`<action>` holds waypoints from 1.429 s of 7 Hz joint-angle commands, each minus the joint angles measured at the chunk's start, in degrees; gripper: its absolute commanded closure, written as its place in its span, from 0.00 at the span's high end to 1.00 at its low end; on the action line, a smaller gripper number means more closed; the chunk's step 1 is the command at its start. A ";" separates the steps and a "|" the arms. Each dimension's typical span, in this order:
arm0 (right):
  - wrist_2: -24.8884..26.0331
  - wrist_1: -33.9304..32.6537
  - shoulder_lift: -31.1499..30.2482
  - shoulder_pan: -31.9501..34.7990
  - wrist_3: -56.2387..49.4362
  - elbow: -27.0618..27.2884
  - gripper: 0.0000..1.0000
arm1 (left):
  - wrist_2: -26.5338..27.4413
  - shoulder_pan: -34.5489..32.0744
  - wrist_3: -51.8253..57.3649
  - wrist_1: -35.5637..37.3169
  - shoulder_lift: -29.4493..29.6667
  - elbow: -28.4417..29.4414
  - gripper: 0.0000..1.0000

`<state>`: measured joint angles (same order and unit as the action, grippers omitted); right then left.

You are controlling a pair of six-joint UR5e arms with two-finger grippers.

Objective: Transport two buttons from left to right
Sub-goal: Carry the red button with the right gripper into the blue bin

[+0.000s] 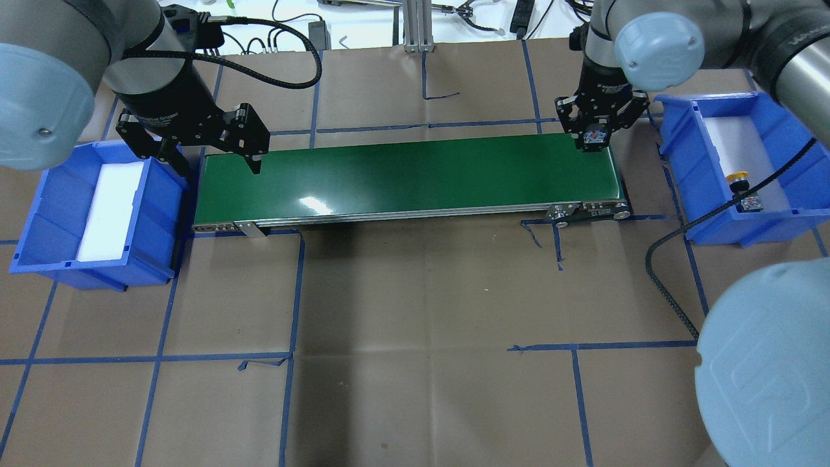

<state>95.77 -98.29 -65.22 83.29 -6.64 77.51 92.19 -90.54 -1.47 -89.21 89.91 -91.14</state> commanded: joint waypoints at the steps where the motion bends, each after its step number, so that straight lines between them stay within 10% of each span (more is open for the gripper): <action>1: -0.49 0.64 0.00 -10.55 -13.87 -4.81 0.03 | -0.17 0.10 -0.02 0.00 0.01 0.00 1.00; 4: -1.89 -0.58 3.67 -21.31 -26.81 -5.53 0.03 | -0.25 0.11 -0.02 0.00 -0.17 0.00 1.00; 10: -4.10 -19.22 8.43 -21.06 -28.34 5.72 0.03 | -0.25 0.28 0.15 -0.09 -0.17 0.00 1.00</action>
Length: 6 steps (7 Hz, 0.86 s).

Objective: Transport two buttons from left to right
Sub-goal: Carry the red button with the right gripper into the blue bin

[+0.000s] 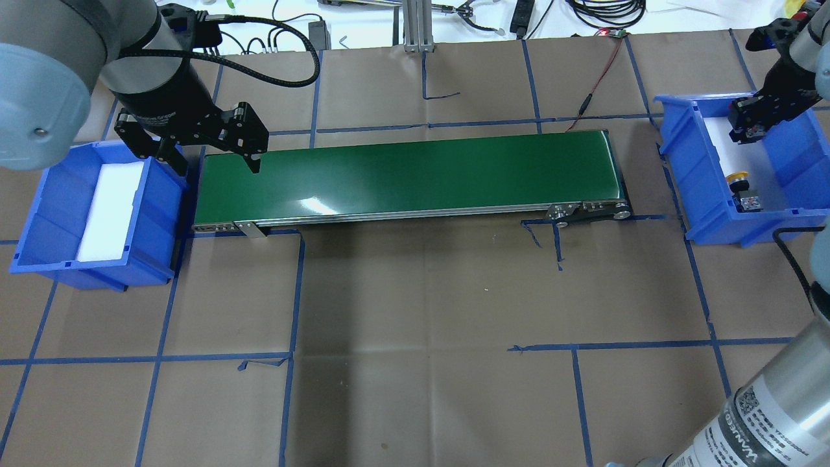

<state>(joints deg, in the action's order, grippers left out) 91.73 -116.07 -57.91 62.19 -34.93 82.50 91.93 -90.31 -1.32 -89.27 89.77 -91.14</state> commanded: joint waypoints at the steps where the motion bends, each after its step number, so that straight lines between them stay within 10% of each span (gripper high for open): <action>1: -0.06 -1.44 1.92 0.04 -0.05 0.91 0.03 | 0.00 0.05 0.00 -0.03 -0.03 0.00 1.00; 4: -0.06 -1.44 4.21 0.21 0.12 0.20 0.17 | -1.23 -0.04 0.00 -0.03 -0.03 0.00 1.00; 5: -0.14 -1.53 4.04 0.21 0.12 0.03 0.67 | -1.23 0.05 0.00 -0.03 0.06 0.00 1.00; 6: -0.23 -1.44 3.78 0.21 0.38 0.03 0.94 | -1.23 0.05 0.00 -0.03 -0.03 0.00 1.00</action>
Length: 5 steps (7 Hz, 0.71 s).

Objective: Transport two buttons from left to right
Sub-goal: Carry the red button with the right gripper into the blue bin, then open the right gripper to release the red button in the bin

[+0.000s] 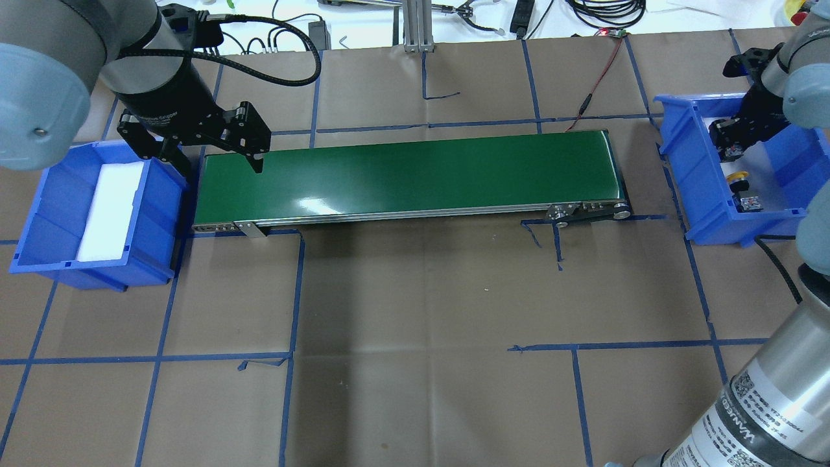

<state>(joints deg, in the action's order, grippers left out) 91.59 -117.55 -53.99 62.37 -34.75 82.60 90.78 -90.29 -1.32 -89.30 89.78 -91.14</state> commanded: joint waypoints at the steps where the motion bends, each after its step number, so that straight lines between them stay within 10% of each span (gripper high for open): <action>1: -1.66 0.04 -0.24 0.03 0.21 -0.68 0.94 | -0.08 0.02 0.00 0.00 -0.05 0.00 1.00; 5: -3.43 1.09 -8.99 0.38 0.21 -3.94 1.00 | -0.08 0.90 -0.09 0.09 -0.57 -1.06 1.00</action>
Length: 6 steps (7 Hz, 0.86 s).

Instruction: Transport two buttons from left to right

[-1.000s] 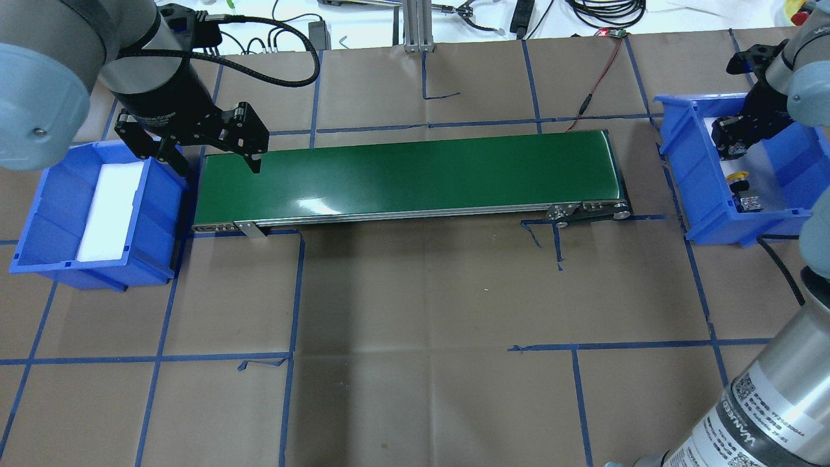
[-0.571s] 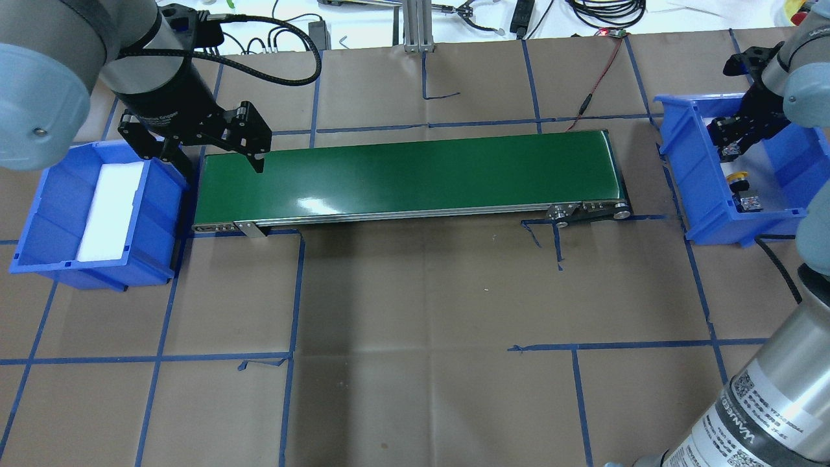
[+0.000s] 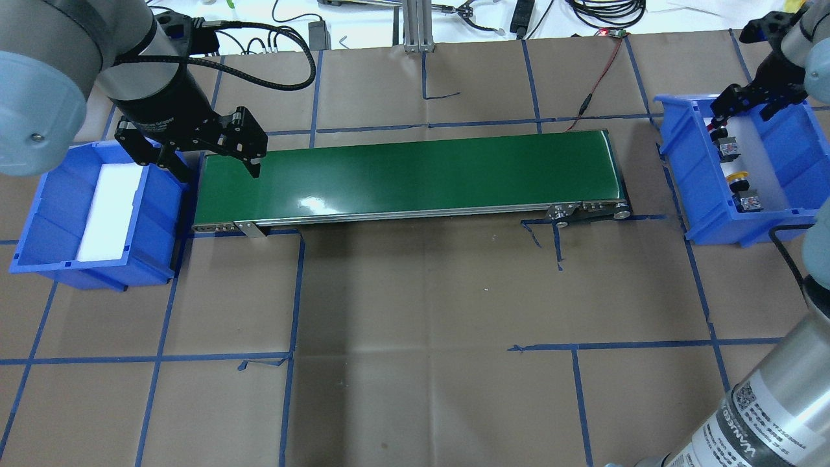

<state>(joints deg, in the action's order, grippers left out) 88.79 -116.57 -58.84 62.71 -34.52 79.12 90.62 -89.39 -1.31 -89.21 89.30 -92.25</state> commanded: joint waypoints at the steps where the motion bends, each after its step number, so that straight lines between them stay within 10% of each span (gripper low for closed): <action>1: -0.46 0.46 -8.27 0.22 0.24 -0.28 1.00 | 0.08 -0.08 -0.18 0.00 0.00 0.23 1.00; 6: -0.01 26.18 -22.00 17.83 28.56 0.50 1.00 | 0.08 -0.17 -0.62 0.00 -0.09 0.41 1.00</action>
<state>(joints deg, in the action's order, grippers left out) 88.80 -95.32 -77.54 73.81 -13.23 79.03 90.70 -89.55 -1.90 -89.21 89.21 -91.79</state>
